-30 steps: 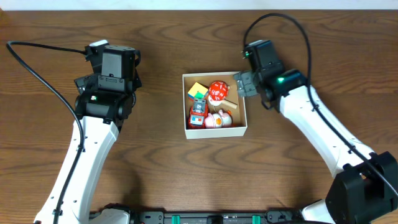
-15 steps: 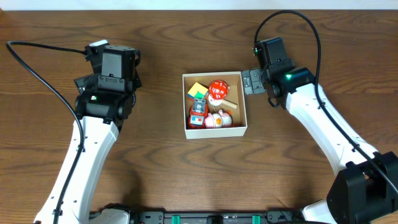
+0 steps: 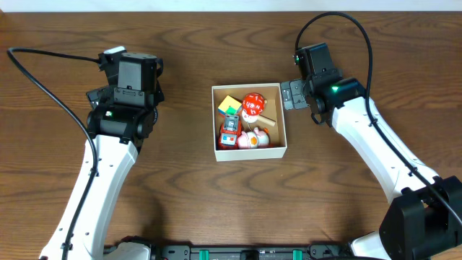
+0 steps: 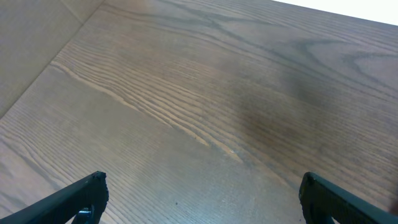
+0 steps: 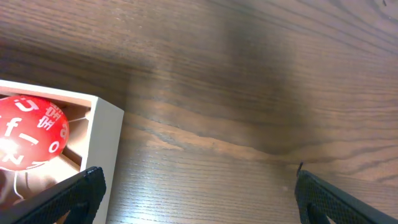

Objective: Pack container

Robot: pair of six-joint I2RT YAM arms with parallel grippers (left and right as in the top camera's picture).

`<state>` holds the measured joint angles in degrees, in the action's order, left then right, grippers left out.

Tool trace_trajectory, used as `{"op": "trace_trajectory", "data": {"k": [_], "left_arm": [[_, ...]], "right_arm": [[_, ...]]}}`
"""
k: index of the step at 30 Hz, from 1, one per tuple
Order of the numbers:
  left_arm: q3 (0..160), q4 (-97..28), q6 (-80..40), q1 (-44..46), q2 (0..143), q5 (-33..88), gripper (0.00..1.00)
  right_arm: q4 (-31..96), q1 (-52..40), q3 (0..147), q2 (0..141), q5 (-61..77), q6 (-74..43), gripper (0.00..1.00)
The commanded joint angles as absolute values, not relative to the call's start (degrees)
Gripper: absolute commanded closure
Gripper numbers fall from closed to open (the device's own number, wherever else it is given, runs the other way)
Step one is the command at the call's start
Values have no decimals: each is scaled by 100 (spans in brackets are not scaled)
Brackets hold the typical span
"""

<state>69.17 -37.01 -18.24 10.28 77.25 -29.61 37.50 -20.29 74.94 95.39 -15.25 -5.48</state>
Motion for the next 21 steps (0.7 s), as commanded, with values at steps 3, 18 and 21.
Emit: {"op": "trace_trajectory", "data": {"k": [3,18,21], "left_arm": [[6976,-3693,-1896,1004,7673,-3068,2],[6976,-3693,-1896,1004,7673,-3065,2],[6976,-3693,-1896,1004,7673,-3068,2]], "right_arm": [[3750,-1994,7522,9579,-1610,-617,1],[3968,-2644,7522,7756,-1608,-617,1],[3968,-2947,7522,6829,-1627,-611,1]]}}
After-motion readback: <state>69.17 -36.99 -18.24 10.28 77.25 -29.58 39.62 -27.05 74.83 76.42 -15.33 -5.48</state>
